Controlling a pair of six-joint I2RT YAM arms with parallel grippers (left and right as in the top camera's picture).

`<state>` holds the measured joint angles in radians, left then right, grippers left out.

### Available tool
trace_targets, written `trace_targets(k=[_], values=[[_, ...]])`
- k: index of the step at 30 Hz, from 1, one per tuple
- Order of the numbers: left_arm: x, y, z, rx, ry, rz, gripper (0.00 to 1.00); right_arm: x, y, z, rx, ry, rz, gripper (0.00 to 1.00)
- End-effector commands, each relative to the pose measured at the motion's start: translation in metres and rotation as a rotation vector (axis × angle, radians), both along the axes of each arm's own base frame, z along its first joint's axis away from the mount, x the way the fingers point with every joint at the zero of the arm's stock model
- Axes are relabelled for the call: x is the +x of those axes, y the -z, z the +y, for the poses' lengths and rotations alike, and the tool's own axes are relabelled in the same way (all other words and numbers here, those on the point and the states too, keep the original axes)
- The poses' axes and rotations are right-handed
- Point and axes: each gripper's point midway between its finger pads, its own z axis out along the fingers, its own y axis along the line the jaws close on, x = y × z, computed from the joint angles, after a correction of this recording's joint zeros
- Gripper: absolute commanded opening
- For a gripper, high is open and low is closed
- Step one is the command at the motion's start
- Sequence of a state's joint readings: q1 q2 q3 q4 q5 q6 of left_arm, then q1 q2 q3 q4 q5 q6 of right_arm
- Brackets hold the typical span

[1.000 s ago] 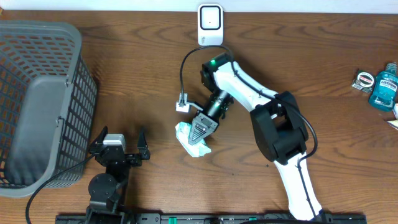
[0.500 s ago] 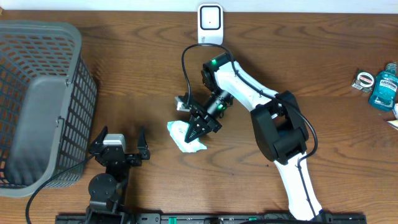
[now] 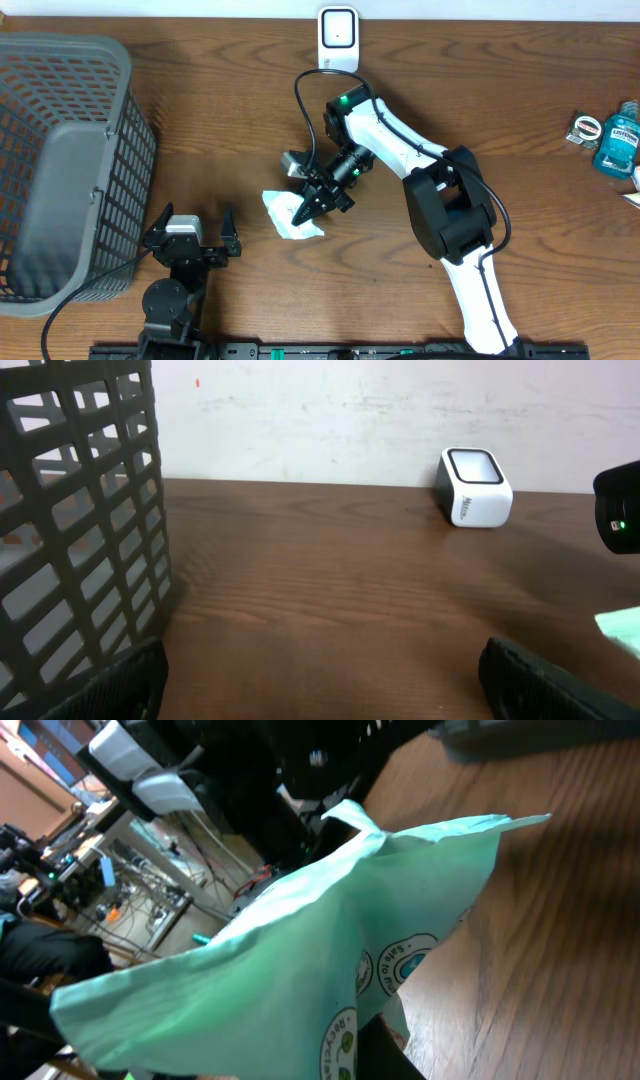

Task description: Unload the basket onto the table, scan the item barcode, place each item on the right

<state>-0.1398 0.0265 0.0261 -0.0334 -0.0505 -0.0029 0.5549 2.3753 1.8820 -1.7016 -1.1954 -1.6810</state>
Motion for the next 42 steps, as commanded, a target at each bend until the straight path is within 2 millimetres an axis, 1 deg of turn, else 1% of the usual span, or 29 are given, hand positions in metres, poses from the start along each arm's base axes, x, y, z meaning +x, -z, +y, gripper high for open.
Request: trace_targets(k=[1, 4, 8, 10, 11, 13, 14, 17, 19, 21, 23, 25, 26, 28, 31, 36, 38, 40, 42], values=[[-0.001, 0.018, 0.003, 0.011, -0.012, 0.053, 0.98, 0.0, 0.001, -0.006, -0.076, -0.007, 0.0, 0.01], [-0.001, 0.018, 0.003, 0.011, -0.012, 0.053, 0.98, 0.01, 0.002, -0.014, -0.178, 0.015, 0.006, 0.01], [-0.001, 0.018, 0.003, 0.011, -0.013, 0.053, 0.98, 0.031, 0.004, -0.029, -0.362, 0.054, -0.043, 0.01], [-0.001, 0.018, 0.003, 0.011, -0.012, 0.053, 0.98, 0.045, 0.009, -0.039, -0.493, 0.093, -0.081, 0.02], [-0.001, 0.018, 0.003, 0.011, -0.012, 0.053, 0.98, 0.053, 0.013, -0.047, -0.588, 0.126, -0.106, 0.01], [-0.001, 0.018, 0.003, 0.011, -0.012, 0.053, 0.98, 0.068, 0.021, -0.061, -0.752, 0.195, -0.153, 0.02], [-0.001, 0.018, 0.003, 0.011, -0.012, 0.053, 0.98, 0.078, 0.027, -0.072, -0.861, 0.248, -0.186, 0.02], [-0.001, 0.018, 0.003, 0.011, -0.012, 0.053, 0.98, 0.102, 0.041, -0.099, -1.111, 0.387, -0.286, 0.01], [-0.001, 0.018, 0.003, 0.011, -0.012, 0.053, 0.98, 0.117, 0.046, -0.119, -1.264, 0.487, -0.364, 0.01], [-0.001, 0.018, 0.003, 0.011, -0.012, 0.053, 0.98, 0.134, 0.047, -0.134, -1.373, 0.602, -0.439, 0.01], [-0.001, 0.018, 0.003, 0.011, -0.012, 0.053, 0.98, 0.157, 0.047, -0.145, -1.442, 0.746, -0.523, 0.01], [-0.001, 0.018, 0.003, 0.011, -0.012, 0.053, 0.98, 0.178, 0.044, -0.149, -1.467, 0.887, -0.59, 0.01], [-0.001, 0.018, 0.003, 0.011, -0.012, 0.053, 0.98, 0.188, 0.043, -0.148, -1.454, 0.936, -0.617, 0.01], [-0.001, 0.018, 0.003, 0.011, -0.012, 0.053, 0.98, 0.205, 0.041, -0.144, -1.414, 0.999, -0.666, 0.01], [-0.001, 0.018, 0.003, 0.011, -0.012, 0.053, 0.98, 0.231, 0.034, -0.143, -1.368, 1.073, -0.757, 0.01], [-0.001, 0.018, 0.003, 0.011, -0.012, 0.053, 0.98, 0.264, 0.024, -0.13, -1.248, 1.061, -0.908, 0.01], [-0.001, 0.018, 0.003, 0.011, -0.012, 0.053, 0.98, 0.28, 0.017, -0.123, -1.186, 1.067, -0.975, 0.01], [-0.001, 0.018, 0.003, 0.011, -0.012, 0.053, 0.98, 0.294, 0.012, -0.122, -1.145, 1.075, -1.024, 0.02], [-0.001, 0.018, 0.003, 0.011, -0.012, 0.053, 0.98, 0.309, 0.004, -0.126, -1.111, 1.116, -1.064, 0.01]])
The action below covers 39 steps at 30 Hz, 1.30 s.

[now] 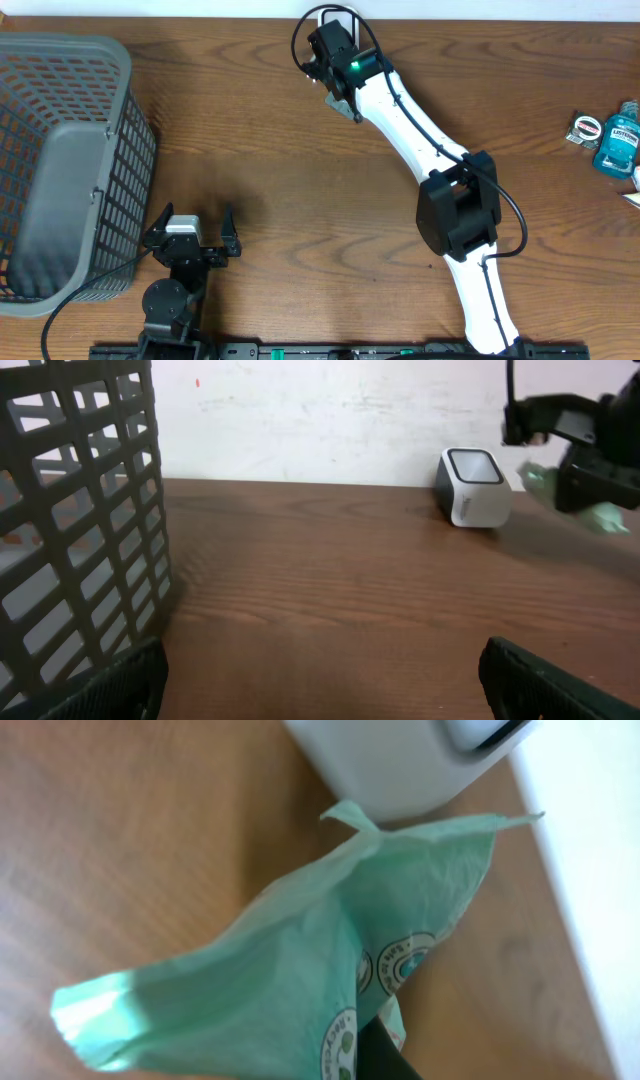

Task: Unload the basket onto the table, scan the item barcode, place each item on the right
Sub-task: 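Carry the wipes pack to the white scanner and hold it there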

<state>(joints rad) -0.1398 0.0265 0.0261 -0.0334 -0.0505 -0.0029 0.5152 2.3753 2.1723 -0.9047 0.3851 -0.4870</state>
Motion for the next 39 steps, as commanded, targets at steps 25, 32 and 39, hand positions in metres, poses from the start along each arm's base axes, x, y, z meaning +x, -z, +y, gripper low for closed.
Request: trace_targets(k=[25, 32, 39], values=[[-0.001, 0.018, 0.003, 0.011, -0.012, 0.053, 0.98, 0.138, -0.055, -0.021, -0.457, -0.237, -0.563, 0.01], [-0.001, 0.018, 0.003, 0.011, -0.012, 0.053, 0.98, 0.141, -0.016, -0.02, -0.517, -0.271, -0.525, 0.01], [-0.001, 0.018, 0.003, 0.011, -0.012, 0.053, 0.98, 0.143, -0.021, -0.01, -0.496, -0.249, -0.58, 0.01]])
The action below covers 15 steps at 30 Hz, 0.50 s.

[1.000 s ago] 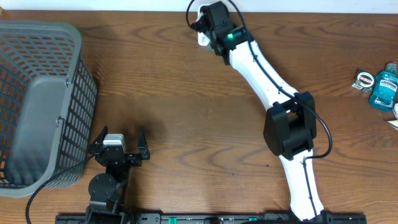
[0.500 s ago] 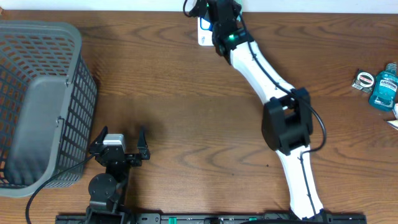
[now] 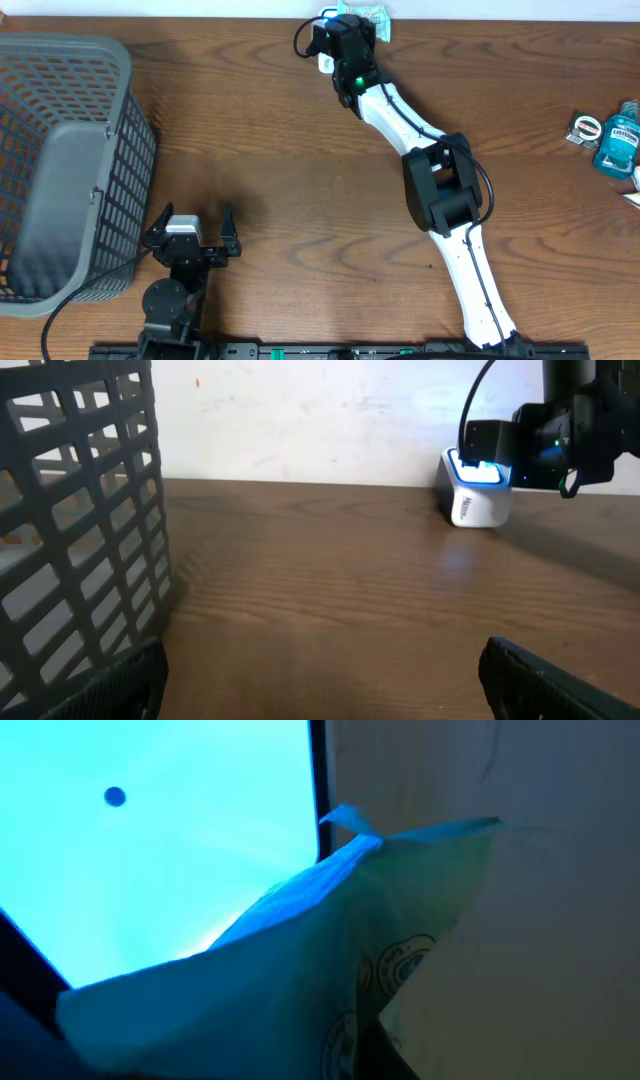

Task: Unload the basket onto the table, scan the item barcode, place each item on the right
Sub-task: 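Carry the wipes pack to the white scanner and hold it there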

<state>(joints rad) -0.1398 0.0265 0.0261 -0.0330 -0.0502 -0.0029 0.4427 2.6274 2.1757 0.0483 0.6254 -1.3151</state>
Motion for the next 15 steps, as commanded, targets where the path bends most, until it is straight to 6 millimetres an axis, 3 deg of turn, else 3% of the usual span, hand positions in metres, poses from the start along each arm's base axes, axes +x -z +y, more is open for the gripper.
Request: trace_targets(k=[1, 8, 15], values=[[-0.001, 0.018, 0.003, 0.011, -0.013, 0.053, 0.98, -0.001, -0.014, 0.007, -0.008, 0.014, -0.04, 0.01], [-0.001, 0.018, 0.003, 0.011, -0.012, 0.053, 0.98, -0.008, -0.026, -0.003, 0.009, 0.063, -0.019, 0.01], [-0.001, 0.018, 0.003, 0.011, -0.012, 0.053, 0.98, -0.025, -0.066, -0.04, 0.134, 0.111, 0.071, 0.01]])
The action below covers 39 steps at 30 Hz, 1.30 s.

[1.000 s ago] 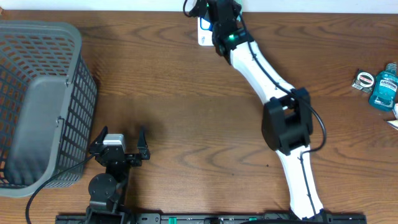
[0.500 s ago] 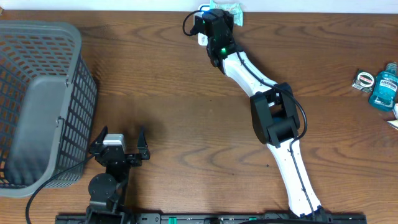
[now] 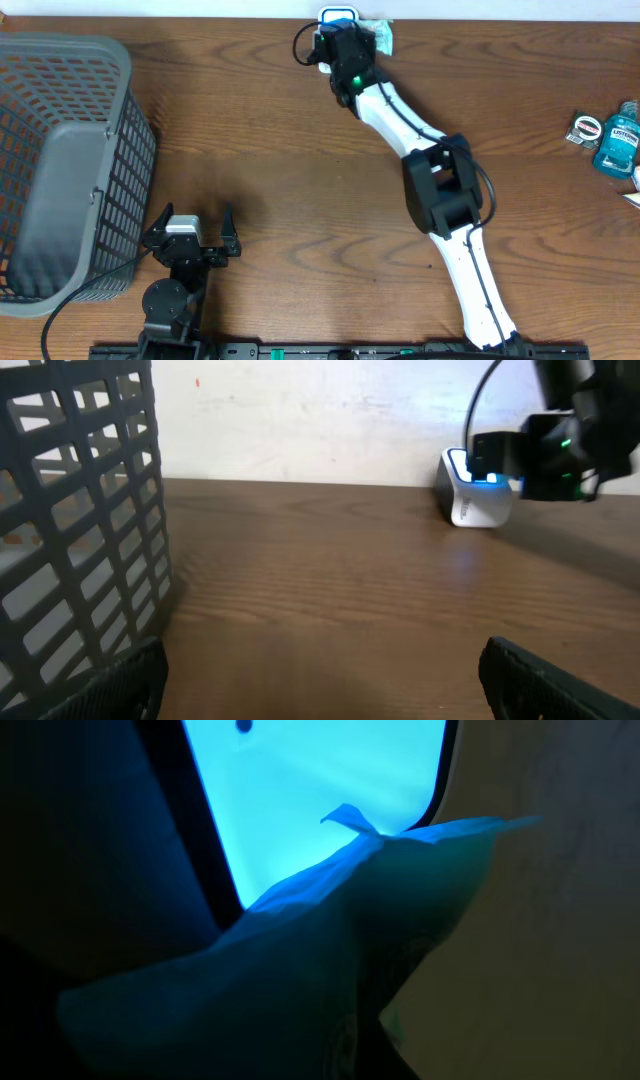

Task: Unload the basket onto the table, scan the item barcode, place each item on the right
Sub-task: 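Carry the wipes pack to the white scanner and hold it there, then move the wipes pack to the right edge and release it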

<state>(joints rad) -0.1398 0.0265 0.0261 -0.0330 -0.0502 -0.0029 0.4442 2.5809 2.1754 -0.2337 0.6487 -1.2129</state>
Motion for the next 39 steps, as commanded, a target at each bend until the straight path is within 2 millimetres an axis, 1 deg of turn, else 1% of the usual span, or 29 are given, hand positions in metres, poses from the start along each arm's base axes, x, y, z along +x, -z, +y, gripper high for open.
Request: trace_targets(k=[1, 3, 5, 6, 8, 10, 13, 15, 17, 20, 22, 23, 24, 25, 26, 27, 29, 31, 32, 36, 38, 39], values=[[-0.001, 0.018, 0.003, 0.011, -0.013, 0.053, 0.98, 0.0, -0.092, -0.032, 0.158, 0.078, -0.108, 0.01], [-0.001, 0.018, 0.003, 0.011, -0.012, 0.053, 0.97, -0.007, -0.106, -0.055, 0.206, 0.144, -0.103, 0.01], [-0.001, 0.018, 0.003, 0.011, -0.013, 0.053, 0.98, -0.016, -0.113, -0.084, 0.269, 0.238, -0.09, 0.01], [-0.001, 0.018, 0.003, 0.011, -0.012, 0.053, 0.98, -0.02, -0.113, -0.099, 0.308, 0.293, -0.088, 0.01], [-0.001, 0.018, 0.003, 0.011, -0.012, 0.053, 0.98, -0.03, -0.106, -0.14, 0.39, 0.439, -0.078, 0.01], [-0.001, 0.018, 0.003, 0.011, -0.012, 0.053, 0.98, -0.045, -0.089, -0.189, 0.447, 0.609, -0.045, 0.01], [-0.001, 0.018, 0.003, 0.011, -0.012, 0.053, 0.98, -0.077, -0.051, -0.264, 0.531, 0.883, 0.016, 0.01], [-0.001, 0.018, 0.003, 0.011, -0.013, 0.053, 0.98, -0.099, -0.025, -0.308, 0.599, 1.041, 0.051, 0.01], [-0.001, 0.018, 0.003, 0.011, -0.012, 0.053, 0.98, -0.12, 0.001, -0.346, 0.679, 1.174, 0.087, 0.01], [-0.001, 0.018, 0.003, 0.011, -0.012, 0.053, 0.98, -0.147, 0.027, -0.383, 0.756, 1.287, 0.135, 0.01], [-0.001, 0.018, 0.003, 0.011, -0.012, 0.053, 0.98, -0.164, 0.039, -0.403, 0.785, 1.342, 0.161, 0.02], [-0.001, 0.018, 0.003, 0.011, -0.012, 0.053, 0.98, -0.171, 0.043, -0.411, 0.798, 1.364, 0.169, 0.06], [-0.001, 0.018, 0.003, 0.011, -0.012, 0.053, 0.98, -0.176, 0.044, -0.417, 0.815, 1.379, 0.175, 0.39], [-0.001, 0.018, 0.003, 0.011, -0.013, 0.053, 0.98, -0.178, 0.045, -0.421, 0.841, 1.388, 0.181, 0.85], [-0.001, 0.018, 0.003, 0.011, -0.012, 0.053, 0.98, -0.178, 0.043, -0.422, 0.877, 1.388, 0.189, 0.99], [-0.001, 0.018, 0.003, 0.011, -0.012, 0.053, 0.98, -0.177, 0.04, -0.421, 0.921, 1.386, 0.196, 0.99], [-0.001, 0.018, 0.003, 0.011, -0.012, 0.053, 0.98, -0.173, 0.027, -0.418, 1.016, 1.403, 0.173, 0.99], [-0.001, 0.018, 0.003, 0.011, -0.012, 0.053, 0.98, -0.166, 0.007, -0.412, 1.103, 1.391, 0.147, 0.99], [-0.001, 0.018, 0.003, 0.011, -0.013, 0.053, 0.98, -0.163, -0.007, -0.409, 1.136, 1.377, 0.129, 0.99], [-0.001, 0.018, 0.003, 0.011, -0.012, 0.053, 0.98, -0.154, -0.073, -0.389, 1.236, 1.275, 0.049, 0.99], [-0.001, 0.018, 0.003, 0.011, -0.012, 0.053, 0.98, -0.154, -0.109, -0.37, 1.292, 1.194, 0.029, 0.99], [-0.001, 0.018, 0.003, 0.011, -0.012, 0.053, 0.98, -0.156, -0.13, -0.357, 1.327, 1.142, 0.025, 0.99]])
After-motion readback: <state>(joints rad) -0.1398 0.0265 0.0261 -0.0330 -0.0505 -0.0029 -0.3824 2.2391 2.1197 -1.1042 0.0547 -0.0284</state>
